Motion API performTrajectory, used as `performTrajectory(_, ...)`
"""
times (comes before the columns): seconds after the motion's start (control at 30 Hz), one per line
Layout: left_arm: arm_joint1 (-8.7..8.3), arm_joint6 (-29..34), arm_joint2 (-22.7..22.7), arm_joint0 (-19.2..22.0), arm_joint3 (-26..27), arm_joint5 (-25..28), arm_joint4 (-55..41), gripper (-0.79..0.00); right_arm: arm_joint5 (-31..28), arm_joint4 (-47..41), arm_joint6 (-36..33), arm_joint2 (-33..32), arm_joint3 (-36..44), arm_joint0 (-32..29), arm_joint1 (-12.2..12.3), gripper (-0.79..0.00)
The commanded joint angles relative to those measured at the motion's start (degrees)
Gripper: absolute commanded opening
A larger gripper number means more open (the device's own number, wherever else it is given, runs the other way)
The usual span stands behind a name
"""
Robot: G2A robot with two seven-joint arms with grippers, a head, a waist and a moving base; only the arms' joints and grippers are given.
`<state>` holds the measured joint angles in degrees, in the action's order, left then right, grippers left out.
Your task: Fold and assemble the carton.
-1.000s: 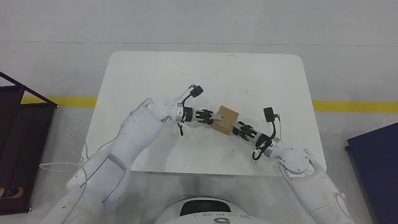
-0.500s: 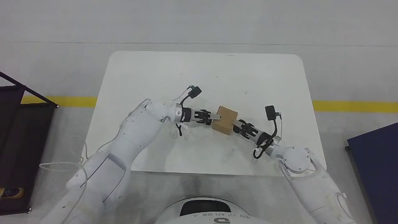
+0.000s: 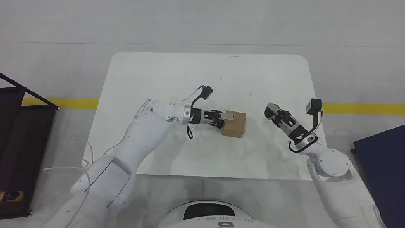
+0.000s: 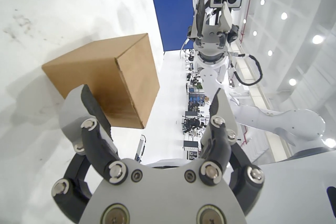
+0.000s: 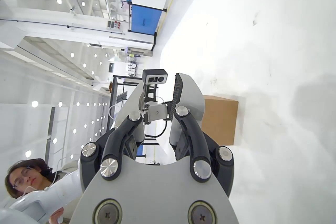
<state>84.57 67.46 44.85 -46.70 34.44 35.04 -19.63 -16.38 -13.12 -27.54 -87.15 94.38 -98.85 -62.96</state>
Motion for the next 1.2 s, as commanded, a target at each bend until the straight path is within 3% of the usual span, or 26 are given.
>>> performTrajectory(0.0,0.32,1.7,-0.4,-0.1,0.5,-0.4,-1.2,0.000,-0.7,-1.1,-0.3,-0.7,0.5,-0.7,0.0,-0.523)
performTrajectory(0.13,0.68,2.8,0.5,0.0,1.2,-1.0,-6.4,0.000,-2.4,-4.7,-2.6,-1.3,2.2,-1.9,0.0,-0.566)
performTrajectory(0.2,0.12,2.0,1.7,0.6,0.6,-0.2,-6.8,0.000,-3.1,-5.4,-4.2,-0.8,3.7,-2.4,0.0,-0.671)
performTrajectory(0.23,-0.37,1.2,2.7,0.9,0.2,0.6,-6.9,0.000,-3.3,-5.0,-5.3,-0.2,4.4,-2.6,0.0,-0.785)
performTrajectory(0.4,-4.71,-2.6,8.8,1.2,2.1,4.4,-2.4,0.000,-2.4,1.1,-9.5,3.9,6.3,-1.6,0.0,-0.785)
performTrajectory(0.57,-9.53,-3.8,16.2,-3.0,11.2,2.4,4.1,0.000,-0.7,11.2,-6.7,9.0,3.5,2.7,-0.5,-0.785)
performTrajectory(0.83,-9.53,-3.8,16.2,-3.0,11.2,2.4,4.1,0.000,0.7,19.8,-1.2,13.1,-0.4,6.7,-1.1,-0.785)
performTrajectory(1.17,-9.53,-3.8,16.2,-3.0,11.2,2.4,4.1,0.000,4.1,26.5,-0.8,14.9,-2.4,8.4,-1.1,-0.785)
